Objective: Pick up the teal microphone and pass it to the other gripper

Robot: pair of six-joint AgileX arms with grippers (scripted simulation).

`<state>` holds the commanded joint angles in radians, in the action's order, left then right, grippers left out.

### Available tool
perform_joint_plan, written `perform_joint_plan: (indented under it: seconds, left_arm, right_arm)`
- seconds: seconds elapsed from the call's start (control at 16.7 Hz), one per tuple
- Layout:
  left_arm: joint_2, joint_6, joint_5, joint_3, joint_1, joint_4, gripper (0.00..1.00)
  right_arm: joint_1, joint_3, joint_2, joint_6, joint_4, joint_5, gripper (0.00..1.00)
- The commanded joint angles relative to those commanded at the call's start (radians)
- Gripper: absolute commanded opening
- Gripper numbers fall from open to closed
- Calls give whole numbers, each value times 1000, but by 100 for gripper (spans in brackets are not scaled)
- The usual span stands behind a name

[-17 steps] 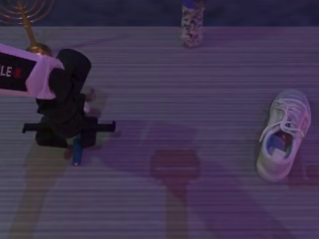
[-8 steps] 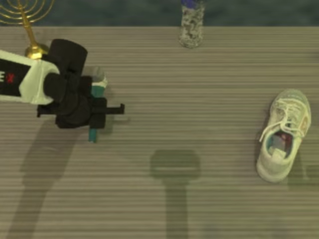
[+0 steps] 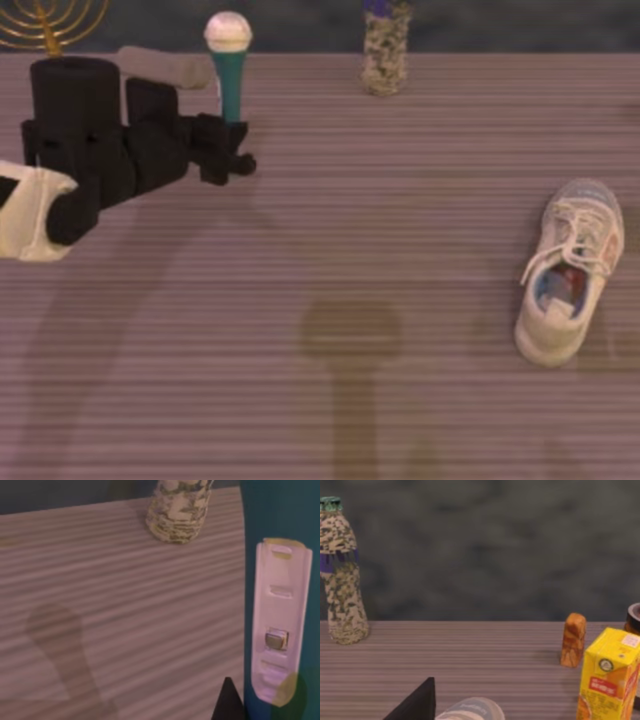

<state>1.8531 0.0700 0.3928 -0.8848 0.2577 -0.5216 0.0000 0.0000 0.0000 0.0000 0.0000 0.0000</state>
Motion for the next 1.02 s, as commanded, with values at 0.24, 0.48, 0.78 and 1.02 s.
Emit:
perform_joint_plan:
  seconds: [0.24, 0.48, 0.78, 1.02]
  left_arm:
    - [-107, -56, 118, 86, -15, -274, 0]
    - [-171, -88, 174, 116, -23, -380, 0]
    - [-170, -89, 170, 112, -15, -379, 0]
    - [-196, -76, 69, 126, 84, -398, 0]
  right_arm:
    - [0, 0, 0, 0, 0, 0, 100]
    - [0, 0, 0, 0, 0, 0, 100]
    - [0, 0, 0, 0, 0, 0, 100]
    - [0, 0, 0, 0, 0, 0, 100]
